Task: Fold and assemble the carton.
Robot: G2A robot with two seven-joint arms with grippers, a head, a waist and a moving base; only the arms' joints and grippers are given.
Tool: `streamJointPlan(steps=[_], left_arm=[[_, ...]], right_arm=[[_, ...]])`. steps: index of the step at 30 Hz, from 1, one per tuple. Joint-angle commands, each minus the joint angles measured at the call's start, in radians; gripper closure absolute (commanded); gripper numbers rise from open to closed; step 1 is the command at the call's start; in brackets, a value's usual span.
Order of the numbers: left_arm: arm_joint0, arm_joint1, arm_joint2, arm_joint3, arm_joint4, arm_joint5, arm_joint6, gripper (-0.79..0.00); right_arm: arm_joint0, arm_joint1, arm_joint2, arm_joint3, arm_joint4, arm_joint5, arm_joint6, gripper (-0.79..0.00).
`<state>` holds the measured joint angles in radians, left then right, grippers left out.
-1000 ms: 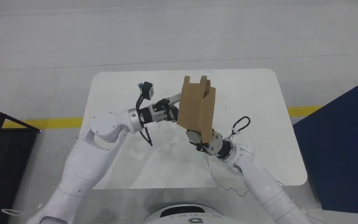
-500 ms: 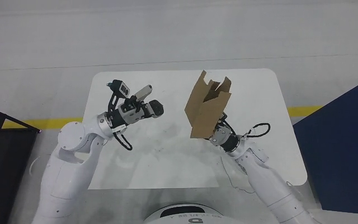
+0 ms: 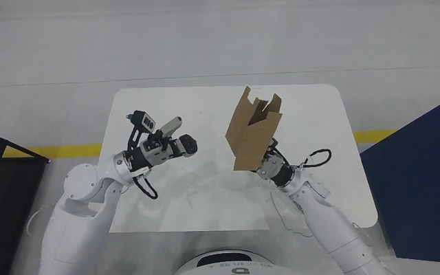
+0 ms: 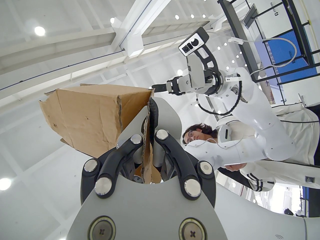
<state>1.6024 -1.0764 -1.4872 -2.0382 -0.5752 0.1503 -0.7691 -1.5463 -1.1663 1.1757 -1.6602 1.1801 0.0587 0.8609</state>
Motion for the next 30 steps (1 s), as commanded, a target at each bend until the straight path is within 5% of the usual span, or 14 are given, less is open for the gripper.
streamJointPlan(steps=[1,6,19,30], left_arm=[[0.007,0.002,-0.004,-0.014,0.017,0.038,0.023,-0.785],[0.002,0.004,-0.005,-0.041,0.026,0.101,0.044,-0.785],[-0.044,0.019,0.015,-0.098,0.138,0.263,0.024,-0.785],[-0.121,0.052,-0.002,-0.137,0.315,0.498,-0.096,-0.785]], right_arm=[[-0.02,0.005,0.007,-0.067,-0.201,-0.047,-0.106,0.0],[-0.058,0.015,0.007,-0.17,-0.455,-0.063,-0.235,0.0],[-0.057,0.011,0.001,-0.128,-0.415,-0.087,-0.202,0.0],[-0.067,0.009,-0.013,-0.122,-0.472,-0.088,-0.246,0.0]])
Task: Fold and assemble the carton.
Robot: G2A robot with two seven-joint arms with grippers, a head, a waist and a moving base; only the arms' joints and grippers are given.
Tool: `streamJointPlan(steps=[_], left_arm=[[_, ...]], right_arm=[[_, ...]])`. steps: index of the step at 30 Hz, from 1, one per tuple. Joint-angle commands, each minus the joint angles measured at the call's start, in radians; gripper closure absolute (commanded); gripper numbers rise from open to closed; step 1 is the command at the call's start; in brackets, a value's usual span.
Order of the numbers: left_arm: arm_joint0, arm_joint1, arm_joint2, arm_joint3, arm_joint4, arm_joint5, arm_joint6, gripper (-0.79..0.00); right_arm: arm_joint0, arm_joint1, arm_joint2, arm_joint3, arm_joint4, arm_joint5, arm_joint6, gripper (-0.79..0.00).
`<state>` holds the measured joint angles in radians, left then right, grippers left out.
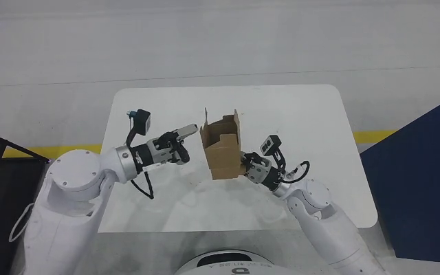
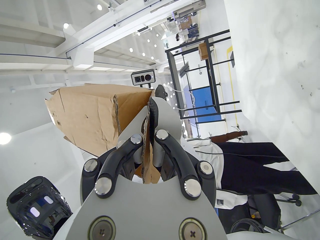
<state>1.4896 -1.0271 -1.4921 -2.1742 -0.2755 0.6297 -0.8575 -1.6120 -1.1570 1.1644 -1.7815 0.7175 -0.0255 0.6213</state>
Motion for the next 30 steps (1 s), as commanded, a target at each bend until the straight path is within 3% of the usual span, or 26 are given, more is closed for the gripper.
streamJointPlan(steps=[1,9,12,30], left_arm=[[-0.016,0.005,0.007,-0.004,0.029,0.027,-0.013,-0.785],[-0.079,0.019,0.06,-0.002,0.085,0.093,-0.072,-0.785],[-0.105,0.011,0.07,0.017,0.004,0.023,-0.054,-0.785],[-0.105,0.011,0.07,0.017,0.004,0.023,-0.054,-0.785]], right_arm=[[-0.003,-0.001,-0.005,-0.003,-0.015,-0.005,-0.012,0.0],[-0.007,-0.002,-0.015,-0.014,-0.056,0.008,-0.044,0.0],[-0.005,-0.003,-0.016,-0.017,-0.048,0.001,-0.051,0.0],[-0.007,-0.004,-0.016,-0.02,-0.044,-0.003,-0.058,0.0]])
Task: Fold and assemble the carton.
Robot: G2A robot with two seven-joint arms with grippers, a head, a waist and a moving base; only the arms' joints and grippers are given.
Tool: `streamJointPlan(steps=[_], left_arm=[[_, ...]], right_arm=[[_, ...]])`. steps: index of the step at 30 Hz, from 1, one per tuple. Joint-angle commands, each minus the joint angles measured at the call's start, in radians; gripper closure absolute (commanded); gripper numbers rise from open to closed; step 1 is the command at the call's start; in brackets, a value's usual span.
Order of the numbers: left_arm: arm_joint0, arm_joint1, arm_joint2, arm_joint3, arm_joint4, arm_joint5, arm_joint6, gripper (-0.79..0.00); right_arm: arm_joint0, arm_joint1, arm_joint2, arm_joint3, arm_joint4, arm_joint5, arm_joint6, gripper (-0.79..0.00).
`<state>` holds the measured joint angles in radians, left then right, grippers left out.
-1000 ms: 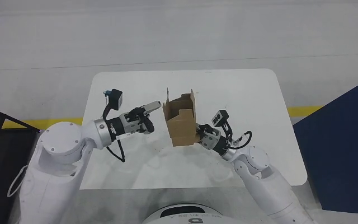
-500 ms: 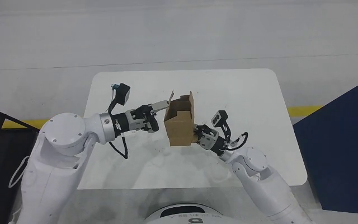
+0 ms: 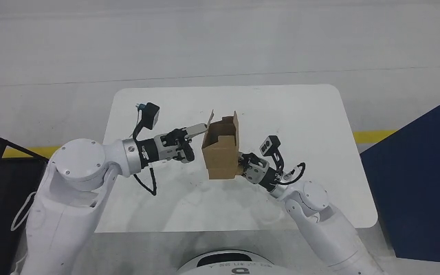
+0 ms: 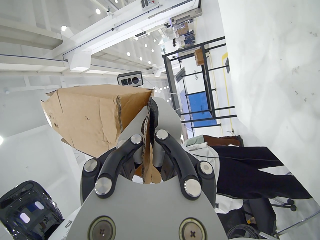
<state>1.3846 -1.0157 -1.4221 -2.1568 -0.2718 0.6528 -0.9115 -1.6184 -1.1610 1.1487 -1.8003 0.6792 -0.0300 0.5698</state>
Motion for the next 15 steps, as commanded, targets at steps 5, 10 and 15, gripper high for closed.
streamJointPlan(steps=[5,10,15], left_arm=[[0.013,-0.006,-0.093,0.112,-0.169,-0.121,0.04,-0.785],[-0.023,-0.005,-0.077,0.259,-0.306,-0.252,-0.183,-0.785],[-0.131,0.003,0.039,0.357,-0.251,-0.35,-0.48,-0.785]], right_arm=[[-0.017,0.004,0.015,-0.026,-0.01,-0.019,0.042,0.0],[-0.028,0.009,0.039,-0.006,-0.006,-0.062,0.095,0.0],[-0.029,0.008,0.039,0.009,-0.004,-0.08,0.094,0.0]])
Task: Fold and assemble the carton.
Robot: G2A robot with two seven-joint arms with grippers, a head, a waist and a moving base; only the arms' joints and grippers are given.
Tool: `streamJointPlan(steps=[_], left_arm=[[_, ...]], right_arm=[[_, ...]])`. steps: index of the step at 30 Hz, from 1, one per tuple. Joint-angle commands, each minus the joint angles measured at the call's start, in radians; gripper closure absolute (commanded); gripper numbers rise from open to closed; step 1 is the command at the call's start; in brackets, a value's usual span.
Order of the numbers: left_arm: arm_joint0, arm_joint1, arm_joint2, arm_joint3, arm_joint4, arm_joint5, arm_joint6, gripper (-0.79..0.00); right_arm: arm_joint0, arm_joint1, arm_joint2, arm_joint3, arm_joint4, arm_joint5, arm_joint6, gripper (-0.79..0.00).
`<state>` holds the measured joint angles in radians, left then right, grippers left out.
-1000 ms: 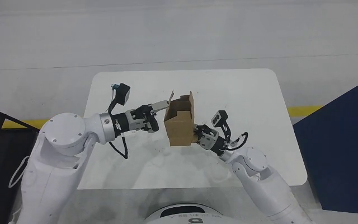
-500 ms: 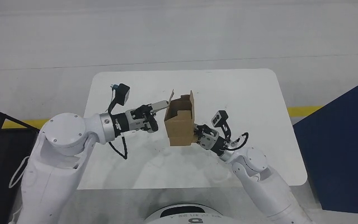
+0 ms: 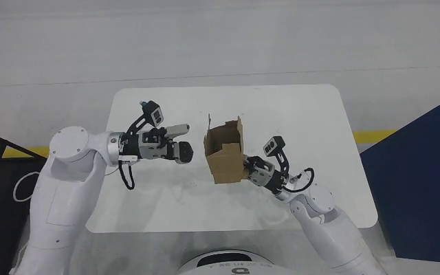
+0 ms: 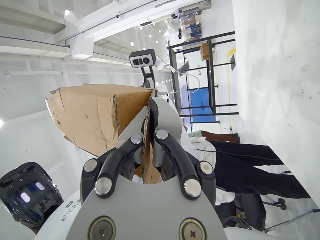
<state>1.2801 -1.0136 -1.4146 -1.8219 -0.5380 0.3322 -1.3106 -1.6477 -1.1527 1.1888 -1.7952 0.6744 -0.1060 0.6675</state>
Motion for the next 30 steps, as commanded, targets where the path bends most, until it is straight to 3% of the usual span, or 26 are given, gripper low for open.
streamJointPlan(steps=[1,10,23,30], left_arm=[[-0.044,0.002,0.045,0.044,0.037,-0.036,-0.094,-0.785],[-0.117,0.003,0.09,0.117,0.036,-0.033,-0.078,-0.785],[-0.218,0.013,0.205,0.076,0.238,0.06,-0.057,-0.785],[-0.247,0.021,0.222,0.079,0.284,0.082,-0.057,-0.785]], right_arm=[[0.001,-0.001,-0.003,0.007,0.003,-0.007,-0.007,0.0],[-0.016,-0.002,-0.007,0.005,-0.009,-0.031,-0.019,0.0],[-0.015,-0.005,-0.031,-0.025,-0.108,-0.005,-0.103,0.0],[-0.021,-0.006,-0.036,-0.03,-0.116,-0.013,-0.112,0.0]])
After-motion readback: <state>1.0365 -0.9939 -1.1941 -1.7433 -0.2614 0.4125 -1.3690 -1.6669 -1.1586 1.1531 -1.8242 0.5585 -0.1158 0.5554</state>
